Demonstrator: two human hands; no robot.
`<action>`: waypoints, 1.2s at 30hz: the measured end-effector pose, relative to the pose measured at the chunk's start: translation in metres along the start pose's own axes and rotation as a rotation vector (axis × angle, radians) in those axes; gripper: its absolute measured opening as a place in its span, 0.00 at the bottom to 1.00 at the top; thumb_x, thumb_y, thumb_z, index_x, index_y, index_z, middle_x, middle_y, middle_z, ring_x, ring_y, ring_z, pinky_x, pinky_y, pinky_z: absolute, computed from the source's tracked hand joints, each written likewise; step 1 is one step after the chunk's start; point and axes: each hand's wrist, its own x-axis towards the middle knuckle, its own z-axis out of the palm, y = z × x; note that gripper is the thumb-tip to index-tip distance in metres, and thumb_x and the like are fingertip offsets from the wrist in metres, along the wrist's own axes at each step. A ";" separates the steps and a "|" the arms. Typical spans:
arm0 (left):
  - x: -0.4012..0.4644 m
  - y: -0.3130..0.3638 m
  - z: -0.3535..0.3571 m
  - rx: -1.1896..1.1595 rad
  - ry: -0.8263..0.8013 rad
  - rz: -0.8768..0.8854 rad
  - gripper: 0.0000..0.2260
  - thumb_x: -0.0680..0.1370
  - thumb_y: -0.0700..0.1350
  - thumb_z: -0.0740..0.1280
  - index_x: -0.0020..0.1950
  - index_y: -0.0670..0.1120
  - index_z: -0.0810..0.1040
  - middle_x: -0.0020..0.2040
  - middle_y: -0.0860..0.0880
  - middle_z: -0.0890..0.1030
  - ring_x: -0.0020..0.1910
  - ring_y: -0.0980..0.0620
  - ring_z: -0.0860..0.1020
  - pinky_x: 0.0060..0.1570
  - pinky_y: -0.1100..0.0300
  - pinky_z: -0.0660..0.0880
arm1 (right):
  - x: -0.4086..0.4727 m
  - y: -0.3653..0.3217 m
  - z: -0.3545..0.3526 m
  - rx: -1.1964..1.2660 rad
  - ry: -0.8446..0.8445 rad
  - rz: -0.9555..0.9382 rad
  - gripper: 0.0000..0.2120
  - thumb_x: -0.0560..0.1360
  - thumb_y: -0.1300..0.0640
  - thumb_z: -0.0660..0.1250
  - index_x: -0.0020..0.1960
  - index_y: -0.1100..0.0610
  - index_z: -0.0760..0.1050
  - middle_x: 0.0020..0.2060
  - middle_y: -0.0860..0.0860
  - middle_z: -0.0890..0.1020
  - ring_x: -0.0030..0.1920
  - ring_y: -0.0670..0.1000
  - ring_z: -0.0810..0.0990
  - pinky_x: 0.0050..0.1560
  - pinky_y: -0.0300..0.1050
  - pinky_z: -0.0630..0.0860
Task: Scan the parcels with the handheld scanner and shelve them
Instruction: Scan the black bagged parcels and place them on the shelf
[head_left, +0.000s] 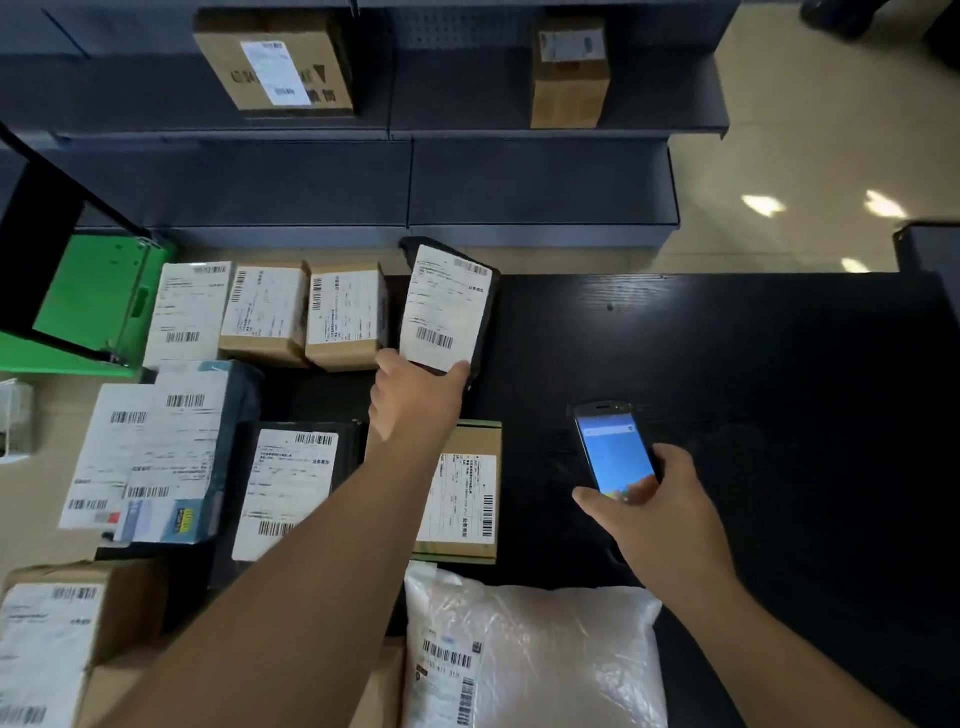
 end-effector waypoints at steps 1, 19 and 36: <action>-0.002 0.001 0.002 -0.018 -0.007 0.028 0.36 0.74 0.61 0.76 0.72 0.45 0.64 0.69 0.43 0.76 0.70 0.40 0.73 0.71 0.42 0.69 | -0.001 0.000 -0.001 0.011 -0.005 0.006 0.38 0.67 0.44 0.82 0.70 0.51 0.67 0.47 0.46 0.80 0.45 0.46 0.81 0.40 0.42 0.76; -0.026 0.021 0.001 -0.289 -0.237 0.277 0.37 0.73 0.46 0.79 0.77 0.55 0.64 0.72 0.49 0.62 0.47 0.58 0.73 0.45 0.63 0.74 | -0.036 0.023 -0.032 0.082 0.079 0.074 0.41 0.65 0.41 0.83 0.71 0.47 0.66 0.50 0.44 0.79 0.47 0.47 0.82 0.46 0.51 0.85; -0.138 0.024 -0.099 -0.305 -0.325 0.400 0.34 0.73 0.47 0.79 0.73 0.60 0.66 0.59 0.53 0.79 0.54 0.49 0.82 0.52 0.49 0.85 | -0.106 -0.008 -0.119 -0.024 0.111 -0.196 0.39 0.66 0.40 0.81 0.70 0.47 0.65 0.49 0.44 0.78 0.46 0.45 0.81 0.47 0.47 0.84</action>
